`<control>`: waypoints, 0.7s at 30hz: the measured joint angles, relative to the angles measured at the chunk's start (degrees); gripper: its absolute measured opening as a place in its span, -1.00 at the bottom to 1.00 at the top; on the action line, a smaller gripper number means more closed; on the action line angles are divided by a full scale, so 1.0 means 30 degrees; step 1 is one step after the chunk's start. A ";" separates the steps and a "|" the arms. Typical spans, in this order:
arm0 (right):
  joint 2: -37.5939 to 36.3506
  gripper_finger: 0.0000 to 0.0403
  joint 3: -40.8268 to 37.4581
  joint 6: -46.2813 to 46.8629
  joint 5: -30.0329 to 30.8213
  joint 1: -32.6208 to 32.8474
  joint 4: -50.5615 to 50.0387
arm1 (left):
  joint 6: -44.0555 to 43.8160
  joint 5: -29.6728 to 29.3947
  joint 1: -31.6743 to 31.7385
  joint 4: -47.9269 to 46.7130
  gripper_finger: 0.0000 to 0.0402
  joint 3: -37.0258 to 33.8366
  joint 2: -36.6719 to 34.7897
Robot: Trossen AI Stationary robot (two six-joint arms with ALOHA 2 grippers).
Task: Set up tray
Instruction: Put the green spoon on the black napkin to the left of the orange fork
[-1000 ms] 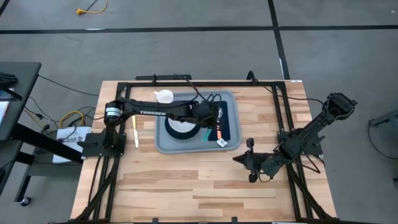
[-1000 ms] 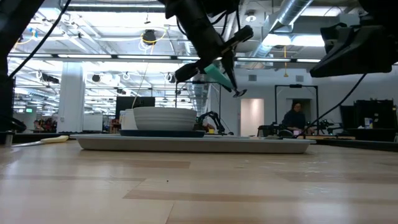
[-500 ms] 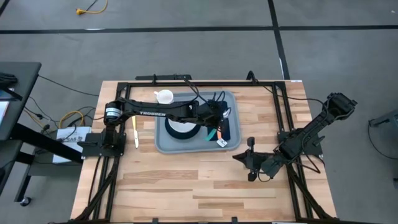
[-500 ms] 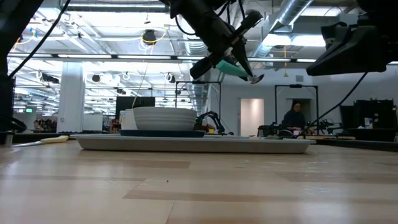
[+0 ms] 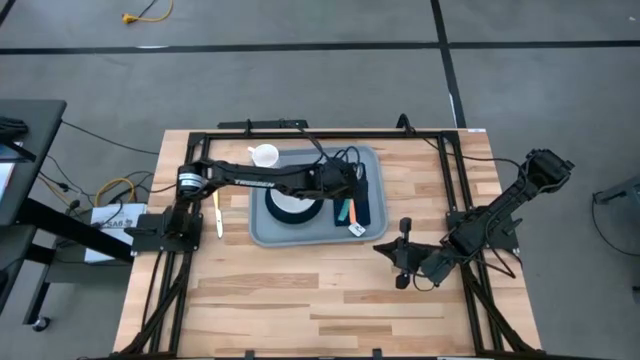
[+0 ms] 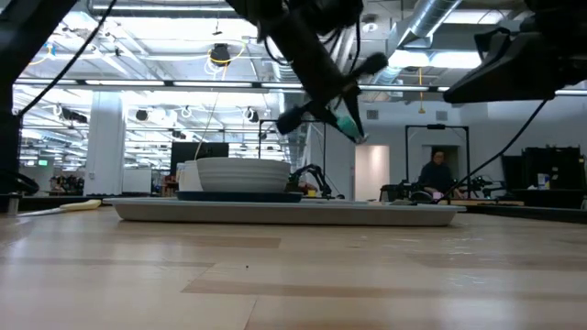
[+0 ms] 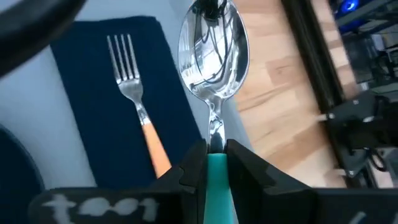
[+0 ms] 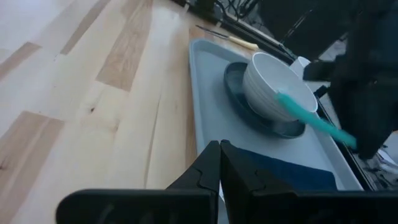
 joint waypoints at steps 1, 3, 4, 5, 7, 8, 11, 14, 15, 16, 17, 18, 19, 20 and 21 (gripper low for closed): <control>0.0000 -0.99 -0.0007 -0.0001 0.0001 -0.0007 0.0124 | 0.0003 0.0093 0.0030 0.0261 -0.82 0.0000 0.0248; 0.0000 -0.99 0.0007 -0.0005 -0.0005 -0.0007 0.0197 | -0.0045 0.0754 0.0052 0.1161 -0.82 0.0000 0.0760; 0.0000 -0.99 0.0005 -0.0012 -0.0007 0.0000 0.0199 | -0.0180 0.0928 0.0070 0.1335 -0.82 0.0007 0.0974; 0.0000 -0.99 0.0004 -0.0011 -0.0007 0.0000 0.0234 | -0.0275 0.0994 0.0082 0.1124 -0.82 -0.0013 0.1062; 0.0000 -0.99 0.0007 -0.0009 -0.0007 0.0000 0.0122 | -0.0384 0.0553 0.0114 0.0923 -0.82 -0.0015 0.1199; 0.0000 -0.99 0.0000 -0.0015 -0.0014 0.0000 0.0117 | -0.0525 0.0135 0.0126 0.0915 -0.82 0.0036 0.1260; 0.0000 -0.99 0.0000 -0.0015 -0.0022 0.0000 0.0110 | -0.0839 -0.0949 0.0205 -0.0217 -0.82 -0.0015 0.1300; 0.0000 -0.99 0.0005 -0.0010 -0.0018 -0.0003 0.0110 | -0.1352 -0.1446 0.0213 -0.0437 -0.82 0.0000 0.1459; 0.0000 -0.99 0.0005 -0.0015 -0.0022 0.0000 0.0114 | -0.1450 -0.1408 0.0213 -0.0481 -0.82 0.0000 0.1518; 0.0000 -0.99 0.0005 -0.0013 -0.0022 0.0000 0.0124 | -0.1566 -0.1401 0.0206 -0.0663 -0.82 -0.0006 0.1559; 0.0000 -0.99 0.0000 -0.0007 -0.0022 0.0000 0.0115 | -0.1712 -0.1388 0.0199 -0.0774 -0.82 -0.0007 0.1560; 0.0000 -0.99 0.0004 -0.0007 -0.0022 0.0000 0.0103 | -0.1875 -0.1409 0.0199 -0.0701 -0.82 -0.0005 0.1625; 0.0000 -0.99 0.0001 -0.0007 -0.0023 -0.0007 0.0116 | -0.2081 -0.1427 0.0176 -0.0503 -0.82 0.0027 0.1751; 0.0000 -0.99 0.0006 -0.0007 -0.0022 -0.0002 0.0119 | -0.2253 -0.1330 0.0148 -0.0474 -0.82 0.0031 0.1848; 0.0000 -0.99 0.0002 -0.0007 -0.0027 0.0000 0.0110 | -0.2316 -0.1132 0.0148 -0.0615 -0.82 0.0002 0.1907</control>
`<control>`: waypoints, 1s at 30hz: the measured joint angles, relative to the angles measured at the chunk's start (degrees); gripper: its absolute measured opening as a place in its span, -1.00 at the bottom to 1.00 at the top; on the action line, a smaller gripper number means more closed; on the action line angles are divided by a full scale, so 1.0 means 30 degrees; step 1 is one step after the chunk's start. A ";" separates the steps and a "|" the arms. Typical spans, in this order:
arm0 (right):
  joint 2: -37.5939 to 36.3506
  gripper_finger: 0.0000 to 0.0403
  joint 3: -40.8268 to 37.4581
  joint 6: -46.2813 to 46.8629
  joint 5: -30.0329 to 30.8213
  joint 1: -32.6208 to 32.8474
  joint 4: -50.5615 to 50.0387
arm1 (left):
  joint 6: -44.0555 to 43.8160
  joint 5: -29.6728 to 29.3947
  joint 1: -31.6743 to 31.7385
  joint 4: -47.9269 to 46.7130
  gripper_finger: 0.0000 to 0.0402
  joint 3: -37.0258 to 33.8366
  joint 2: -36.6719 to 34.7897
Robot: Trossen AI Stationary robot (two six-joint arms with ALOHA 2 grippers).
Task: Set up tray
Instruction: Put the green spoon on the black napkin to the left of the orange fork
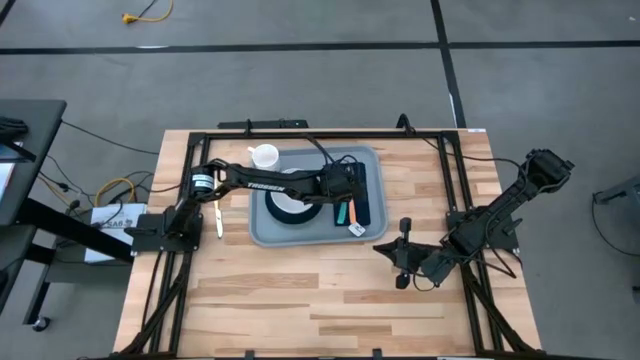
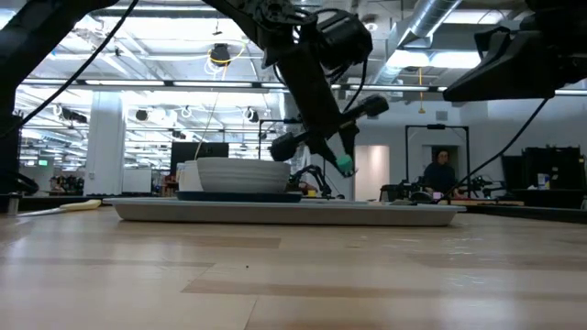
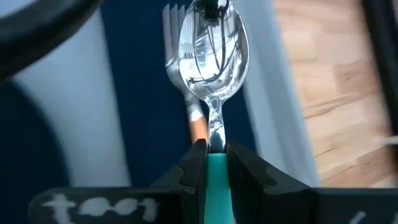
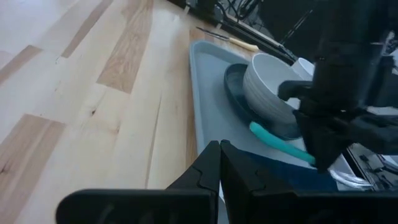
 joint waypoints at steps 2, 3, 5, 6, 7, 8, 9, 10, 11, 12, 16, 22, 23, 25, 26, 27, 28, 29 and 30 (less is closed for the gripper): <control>0.0000 -0.99 0.0005 0.0000 -0.0002 -0.0003 0.0007 | -0.0058 0.0284 -0.0017 -0.0050 -0.82 -0.0014 0.0104; 0.0000 -0.99 0.0003 0.0000 0.0002 -0.0003 0.0003 | -0.0139 0.0346 -0.0020 0.0095 -0.82 0.0001 0.0166; 0.0000 -0.99 0.0003 -0.0002 0.0005 0.0000 0.0007 | -0.0180 0.0505 -0.0015 -0.0112 -0.82 -0.0002 0.0216; 0.0000 -0.99 0.0005 -0.0007 0.0005 0.0000 0.0000 | -0.0225 0.0553 -0.0022 -0.0112 -0.82 -0.0002 0.0295; 0.0000 -0.99 -0.0002 -0.0007 -0.0002 0.0000 0.0000 | -0.0384 0.0539 -0.0022 0.0013 -0.82 -0.0002 0.0385; 0.0000 -0.99 -0.0002 -0.0007 0.0004 0.0000 0.0000 | -0.0542 0.0552 -0.0022 0.0030 -0.82 -0.0002 0.0504; 0.0000 -0.99 -0.0001 -0.0007 -0.0001 0.0000 0.0000 | -0.0704 0.0566 -0.0022 -0.0060 -0.82 -0.0002 0.0592; 0.0000 -0.99 0.0002 -0.0007 -0.0002 0.0000 -0.0004 | -0.0835 0.0594 -0.0022 -0.0138 -0.82 -0.0009 0.0646; 0.0000 -0.99 0.0005 -0.0007 -0.0002 0.0000 -0.0003 | -0.0899 0.0589 -0.0022 -0.0137 -0.82 -0.0009 0.0705; 0.0000 -0.99 0.0005 -0.0007 -0.0002 0.0000 0.0000 | -0.0987 0.0541 -0.0022 -0.0026 -0.82 -0.0003 0.0797; 0.0000 -0.99 0.0001 -0.0022 -0.0002 0.0000 -0.0044 | -0.1085 0.0550 -0.0022 -0.0216 -0.82 -0.0009 0.0950; 0.0000 -0.99 0.0002 -0.0022 -0.0002 0.0000 -0.0226 | -0.1120 0.0422 -0.0022 -0.0011 -0.82 -0.0009 0.0950; 0.0000 -0.99 0.0001 -0.0011 -0.0002 -0.0007 -0.0226 | -0.1120 0.0422 -0.0022 -0.0014 -0.82 -0.0009 0.0950; 0.0000 -0.99 0.0000 -0.0007 -0.0002 -0.0004 -0.0277 | -0.1105 0.0423 -0.0022 -0.0048 -0.82 -0.0009 0.0950; 0.0000 -0.99 0.0002 -0.0007 -0.0002 -0.0003 -0.0277 | -0.1097 0.0428 -0.0029 -0.0047 -0.82 -0.0009 0.0950; 0.0000 -0.99 -0.0001 -0.0007 -0.0002 0.0000 -0.0284 | -0.1076 0.0422 -0.0029 -0.0040 -0.82 -0.0009 0.0950; 0.0000 -0.99 0.0002 -0.0007 -0.0002 0.0000 -0.0284 | -0.1013 0.0422 -0.0029 -0.0040 -0.82 -0.0009 0.0950; 0.0000 -0.99 0.0005 -0.0007 -0.0002 -0.0006 -0.0284 | -0.0943 0.0416 -0.0022 -0.0041 -0.82 -0.0009 0.0950; 0.0000 -0.99 -0.0002 -0.0007 -0.0002 -0.0007 -0.0284 | -0.0855 0.0408 -0.0022 -0.0048 -0.82 -0.0009 0.0950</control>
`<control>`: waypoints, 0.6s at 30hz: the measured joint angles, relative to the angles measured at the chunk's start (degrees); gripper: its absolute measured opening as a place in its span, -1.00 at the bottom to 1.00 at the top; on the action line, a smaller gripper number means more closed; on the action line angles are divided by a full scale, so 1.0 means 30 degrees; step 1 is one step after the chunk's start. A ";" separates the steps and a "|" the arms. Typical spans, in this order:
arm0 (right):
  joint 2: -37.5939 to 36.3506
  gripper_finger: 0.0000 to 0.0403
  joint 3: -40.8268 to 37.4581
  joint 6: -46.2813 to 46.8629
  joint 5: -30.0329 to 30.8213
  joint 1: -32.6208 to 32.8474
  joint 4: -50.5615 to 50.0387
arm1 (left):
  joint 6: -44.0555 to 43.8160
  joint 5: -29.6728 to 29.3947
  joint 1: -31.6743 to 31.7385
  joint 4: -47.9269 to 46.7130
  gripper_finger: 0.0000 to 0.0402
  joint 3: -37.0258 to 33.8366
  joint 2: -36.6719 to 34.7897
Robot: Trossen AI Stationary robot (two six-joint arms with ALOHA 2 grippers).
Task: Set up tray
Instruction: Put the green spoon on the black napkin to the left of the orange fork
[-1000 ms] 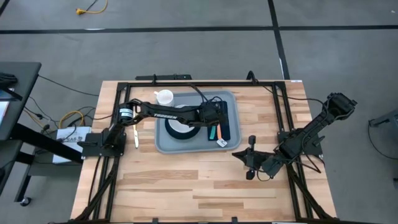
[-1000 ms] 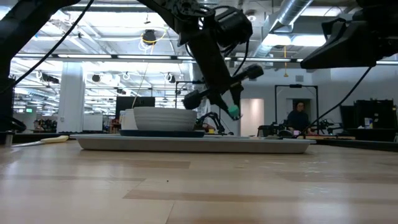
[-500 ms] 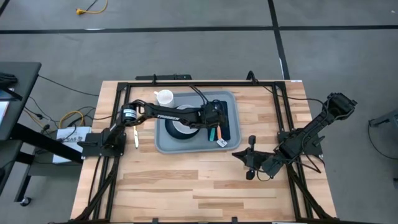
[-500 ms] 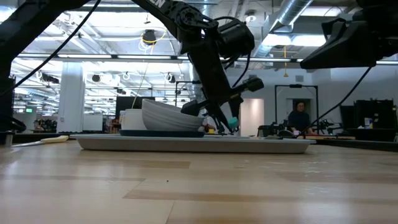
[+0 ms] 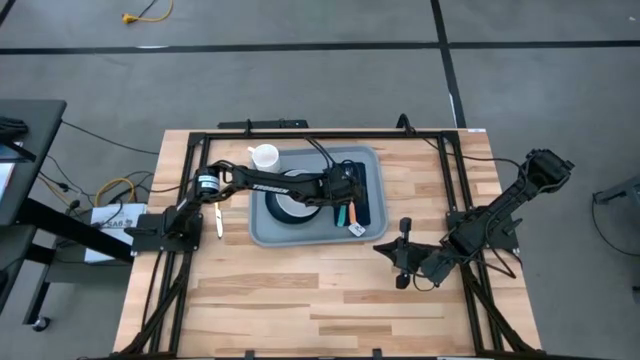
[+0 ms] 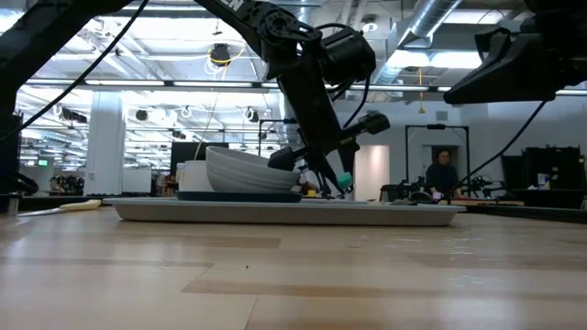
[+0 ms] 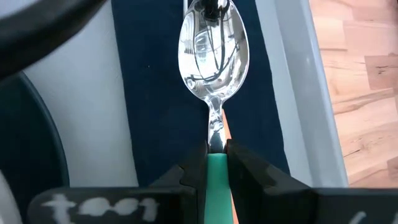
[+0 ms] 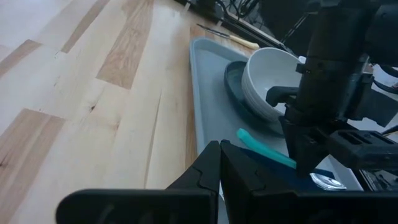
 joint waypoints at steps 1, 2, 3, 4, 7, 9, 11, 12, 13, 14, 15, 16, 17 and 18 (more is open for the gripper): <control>0.0000 -0.99 0.0007 0.0000 0.0000 0.0007 0.0000 | 0.0053 -0.0007 0.0000 0.0000 -0.82 0.0000 0.0000; 0.0000 -0.99 0.0007 0.0000 0.0000 0.0004 0.0000 | 0.0099 -0.0004 0.0000 0.0001 -0.82 0.0000 0.0000; 0.0000 -0.99 0.0003 0.0000 0.0000 0.0007 0.0000 | 0.0127 -0.0004 -0.0007 0.0000 -0.82 0.0000 0.0000; 0.0000 -0.99 0.0007 0.0000 0.0000 0.0007 0.0000 | 0.0152 -0.0009 -0.0007 0.0000 -0.82 0.0000 0.0000; 0.0000 -0.99 0.0006 0.0000 0.0000 0.0007 0.0000 | 0.0269 -0.0047 0.0000 0.0000 -0.82 0.0000 0.0000; 0.0000 -0.99 0.0006 0.0000 0.0000 0.0007 0.0000 | 0.0420 -0.0221 -0.0007 -0.0007 -0.82 0.0000 0.0000; 0.0000 -0.99 0.0003 0.0007 0.0000 0.0004 0.0000 | 0.0552 -0.0381 -0.0007 -0.0007 -0.82 0.0000 0.0000; 0.0000 -0.99 0.0005 0.0006 0.0000 0.0007 0.0000 | 0.0558 -0.0388 0.0000 -0.0007 -0.82 0.0000 0.0000; 0.0000 -0.99 0.0001 0.0007 0.0000 0.0007 0.0000 | 0.0559 -0.0388 0.0000 -0.0017 -0.82 0.0000 0.0000; 0.0000 -0.99 0.0004 0.0000 0.0000 0.0004 0.0000 | 0.0559 -0.0388 0.0000 -0.0022 -0.82 0.0000 0.0000; 0.0000 -0.99 0.0007 0.0004 0.0000 0.0007 0.0000 | 0.0567 -0.0388 -0.0007 -0.0022 -0.82 0.0000 0.0000; 0.0000 -0.99 0.0007 0.0004 0.0000 0.0007 0.0000 | 0.0560 -0.0388 -0.0007 -0.0016 -0.82 0.0000 0.0000; 0.0000 -0.99 0.0002 0.0003 -0.0002 0.0007 0.0000 | 0.0567 -0.0388 -0.0007 -0.0020 -0.82 0.0000 0.0000; 0.0000 -0.99 -0.0001 0.0005 0.0000 0.0007 0.0000 | 0.0567 -0.0387 -0.0007 -0.0015 -0.82 0.0000 0.0000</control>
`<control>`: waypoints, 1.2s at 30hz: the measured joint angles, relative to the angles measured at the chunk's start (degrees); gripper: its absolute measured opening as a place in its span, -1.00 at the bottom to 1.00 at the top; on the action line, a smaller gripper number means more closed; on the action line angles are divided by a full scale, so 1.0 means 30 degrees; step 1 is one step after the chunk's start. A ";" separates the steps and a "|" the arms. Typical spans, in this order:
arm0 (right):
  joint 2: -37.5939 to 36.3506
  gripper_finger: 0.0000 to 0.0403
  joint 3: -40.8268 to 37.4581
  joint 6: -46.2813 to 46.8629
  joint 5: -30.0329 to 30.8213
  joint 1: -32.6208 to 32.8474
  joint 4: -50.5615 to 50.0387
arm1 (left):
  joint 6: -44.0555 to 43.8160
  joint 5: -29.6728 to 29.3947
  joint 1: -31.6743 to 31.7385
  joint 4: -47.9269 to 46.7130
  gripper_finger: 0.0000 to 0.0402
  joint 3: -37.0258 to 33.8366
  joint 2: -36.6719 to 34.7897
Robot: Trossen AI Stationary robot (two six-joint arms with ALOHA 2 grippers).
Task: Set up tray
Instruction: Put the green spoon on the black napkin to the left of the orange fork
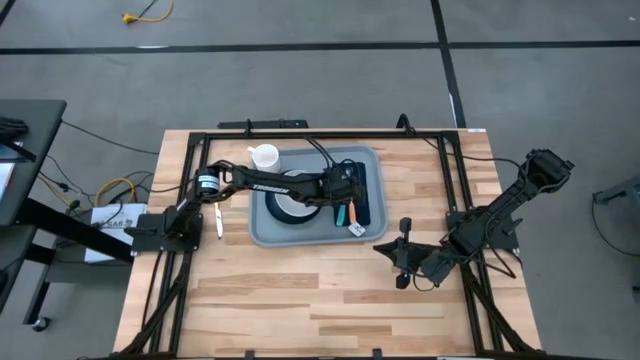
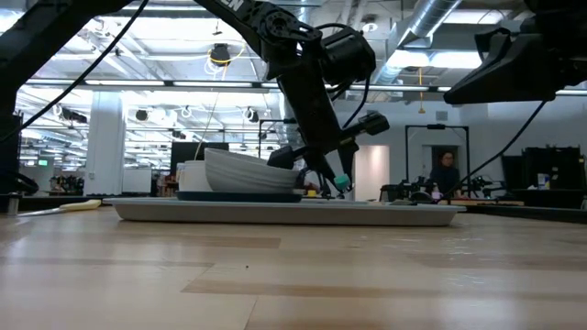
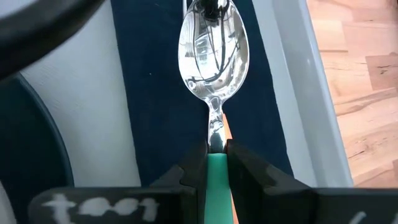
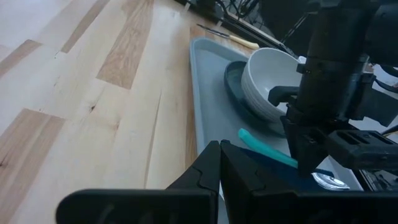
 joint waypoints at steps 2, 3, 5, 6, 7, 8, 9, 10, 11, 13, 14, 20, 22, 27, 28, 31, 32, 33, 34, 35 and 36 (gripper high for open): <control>0.0000 -0.99 0.0001 -0.0005 0.0000 -0.0001 0.0000 | 0.0131 0.0000 0.0007 0.0000 -0.82 0.0000 0.0000; 0.0000 -0.99 0.0006 -0.0005 0.0000 0.0000 0.0000 | 0.0179 0.0007 0.0003 -0.0005 -0.82 0.0000 0.0000; 0.0000 -0.99 0.0000 -0.0005 0.0000 0.0000 0.0000 | 0.0288 0.0038 0.0000 -0.0002 -0.82 0.0000 -0.0007; 0.0000 -0.99 0.0007 -0.0005 0.0000 -0.0001 0.0000 | 0.0291 0.0090 0.0000 -0.0007 -0.82 0.0000 -0.0007; 0.0000 -0.99 0.0007 -0.0005 0.0000 0.0000 0.0000 | 0.0291 0.0162 0.0007 -0.0004 -0.82 0.0000 -0.0007; 0.0000 -0.99 0.0005 -0.0005 0.0000 0.0000 0.0000 | 0.0295 0.0182 0.0007 -0.0007 -0.82 0.0001 -0.0008; 0.0000 -0.99 0.0007 -0.0005 0.0000 0.0000 0.0000 | 0.0342 0.0183 0.0004 -0.0006 -0.82 0.0004 -0.0015; 0.0000 -0.99 0.0005 -0.0005 0.0000 0.0000 0.0000 | 0.0416 0.0183 0.0000 -0.0007 -0.82 0.0007 -0.0015; 0.0000 -0.99 0.0007 -0.0005 0.0000 -0.0005 0.0000 | 0.0501 0.0190 0.0001 -0.0004 -0.82 0.0007 -0.0015; 0.0000 -0.99 0.0007 -0.0005 0.0000 0.0000 0.0000 | 0.0554 0.0309 0.0028 -0.0133 -0.82 0.0007 -0.0100; 0.0000 -0.99 0.0000 -0.0005 0.0000 -0.0007 0.0000 | 0.0567 0.0370 0.0056 -0.0196 -0.82 0.0007 -0.0172; 0.0000 -0.99 0.0004 -0.0015 -0.0007 -0.0002 0.0000 | 0.0916 0.0317 0.0161 -0.0438 -0.82 0.0036 -0.0564; 0.0000 -0.99 0.0005 -0.0017 0.0000 -0.0007 0.0000 | 0.1102 0.0314 0.0189 -0.0737 -0.82 0.0036 -0.0786; 0.0000 -0.99 0.0005 -0.0041 -0.0007 -0.0054 -0.0005 | 0.1331 -0.0124 0.0189 -0.0945 -0.82 0.0043 -0.1207; 0.0000 -0.99 0.0002 -0.0046 -0.0010 -0.0104 0.0005 | 0.1359 -0.0130 0.0189 -0.1295 -0.82 0.0128 -0.1250; 0.0007 -0.99 0.0003 -0.0023 -0.0011 -0.0183 -0.0003 | 0.1377 -0.0168 0.0197 -0.1648 -0.82 0.0412 -0.1304; 0.0002 -0.99 0.0002 -0.0031 -0.0007 -0.0244 0.0026 | 0.1379 -0.0143 0.0197 -0.1772 -0.82 0.0526 -0.1304; 0.0005 -0.99 0.0002 -0.0014 -0.0009 -0.0275 0.0039 | 0.1435 -0.0038 0.0197 -0.1902 -0.82 0.0679 -0.1304; 0.0006 -0.99 0.0000 0.0002 -0.0014 -0.0291 0.0006 | 0.1595 0.0225 0.0197 -0.1938 -0.82 0.0867 -0.1304; 0.0007 -0.99 0.0007 -0.0005 -0.0007 -0.0291 0.0000 | 0.1823 0.0593 0.0203 -0.1903 -0.82 0.1062 -0.1304; 0.0000 -0.99 0.0007 -0.0005 -0.0007 -0.0291 0.0015 | 0.2085 0.1122 0.0224 -0.1866 -0.82 0.1309 -0.1304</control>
